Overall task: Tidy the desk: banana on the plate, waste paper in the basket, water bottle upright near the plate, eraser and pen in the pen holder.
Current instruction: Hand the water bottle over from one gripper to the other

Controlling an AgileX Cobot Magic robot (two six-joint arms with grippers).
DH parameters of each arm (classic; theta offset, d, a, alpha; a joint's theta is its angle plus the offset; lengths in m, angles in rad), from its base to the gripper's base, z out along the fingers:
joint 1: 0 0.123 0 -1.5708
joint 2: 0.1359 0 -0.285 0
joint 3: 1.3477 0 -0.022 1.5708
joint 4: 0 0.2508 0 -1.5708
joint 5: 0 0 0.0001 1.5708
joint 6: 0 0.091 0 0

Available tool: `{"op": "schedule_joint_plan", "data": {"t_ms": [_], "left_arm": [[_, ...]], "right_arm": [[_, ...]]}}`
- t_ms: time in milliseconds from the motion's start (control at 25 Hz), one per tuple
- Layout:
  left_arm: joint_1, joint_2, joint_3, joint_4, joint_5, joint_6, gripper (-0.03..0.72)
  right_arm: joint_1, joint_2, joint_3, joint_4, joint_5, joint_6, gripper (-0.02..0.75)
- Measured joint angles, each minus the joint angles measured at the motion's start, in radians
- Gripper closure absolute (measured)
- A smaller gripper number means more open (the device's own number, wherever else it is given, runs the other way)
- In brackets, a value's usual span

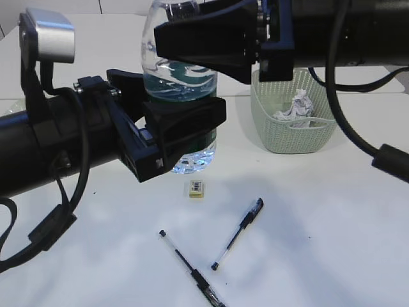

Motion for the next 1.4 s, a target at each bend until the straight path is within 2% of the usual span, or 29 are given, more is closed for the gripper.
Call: {"op": "schedule_joint_plan", "data": {"t_ms": [120, 320, 520, 600, 840, 1120, 1200, 1400], "left_arm": [[0.000, 0.000, 0.000, 0.000, 0.008, 0.000, 0.118], [0.000, 0.000, 0.000, -0.002, 0.008, 0.000, 0.191], [0.000, 0.002, 0.000, -0.004, -0.001, 0.000, 0.197], [0.000, 0.002, 0.000, -0.004, -0.001, 0.000, 0.187], [0.000, 0.002, 0.000, -0.024, -0.043, 0.000, 0.090], [0.000, 0.002, 0.000, -0.038, -0.054, 0.000, 0.095], [0.000, 0.002, 0.000, -0.041, -0.054, 0.000, 0.112], [-0.002, 0.002, 0.000, -0.041, -0.054, 0.000, 0.216]], "right_arm": [[0.000, 0.000, -0.025, 0.000, 0.000, 0.001, 0.387], [0.000, 0.000, -0.041, -0.002, 0.000, 0.009, 0.387], [0.000, -0.002, -0.045, -0.027, -0.002, 0.044, 0.387], [0.000, -0.003, -0.045, -0.031, -0.004, 0.047, 0.387], [0.000, -0.003, -0.045, -0.063, -0.004, 0.048, 0.387], [0.000, -0.003, -0.045, -0.067, -0.004, 0.048, 0.387], [0.000, -0.003, -0.045, -0.067, -0.004, 0.052, 0.387], [0.000, -0.003, -0.045, -0.073, -0.007, 0.061, 0.388]]}}
